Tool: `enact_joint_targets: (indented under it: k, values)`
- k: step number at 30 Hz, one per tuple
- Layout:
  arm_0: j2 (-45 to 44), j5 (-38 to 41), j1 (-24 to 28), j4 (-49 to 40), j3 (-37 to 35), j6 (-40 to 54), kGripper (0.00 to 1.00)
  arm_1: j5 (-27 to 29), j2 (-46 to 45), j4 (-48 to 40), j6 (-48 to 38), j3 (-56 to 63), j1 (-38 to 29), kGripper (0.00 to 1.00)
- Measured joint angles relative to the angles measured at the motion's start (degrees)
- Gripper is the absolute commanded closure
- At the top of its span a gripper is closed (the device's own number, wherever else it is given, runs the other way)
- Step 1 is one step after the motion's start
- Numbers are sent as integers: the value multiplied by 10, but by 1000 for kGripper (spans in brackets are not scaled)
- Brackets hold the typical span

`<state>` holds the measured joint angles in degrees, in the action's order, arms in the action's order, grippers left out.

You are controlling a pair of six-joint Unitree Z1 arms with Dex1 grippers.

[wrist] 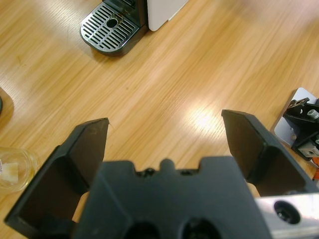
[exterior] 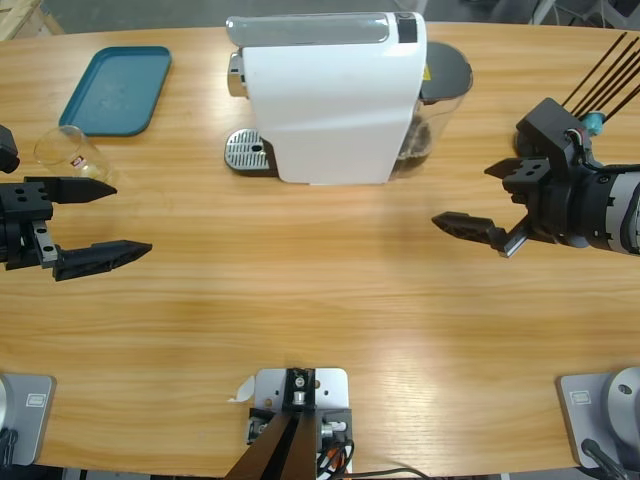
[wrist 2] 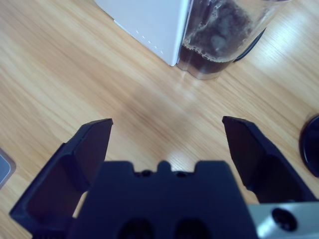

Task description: Pour coffee

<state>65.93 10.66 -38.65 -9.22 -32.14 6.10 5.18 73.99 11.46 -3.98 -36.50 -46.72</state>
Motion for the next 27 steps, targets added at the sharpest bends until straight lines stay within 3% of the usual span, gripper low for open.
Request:
enact_joint_targets:
  k: [13,18,23,27]
  values:
    - [3,0,0,0,0,-1,4,0,0,0,0,0,0,18]
    - [0,0,0,-4,-11,-44,13,0,0,0,0,0,0,17]
    - [-32,9,7,-41,-92,-125,13,12,-6,0,-12,0,0,12]
    - [-31,56,48,-63,-161,-180,15,47,-9,0,-27,-1,0,4]
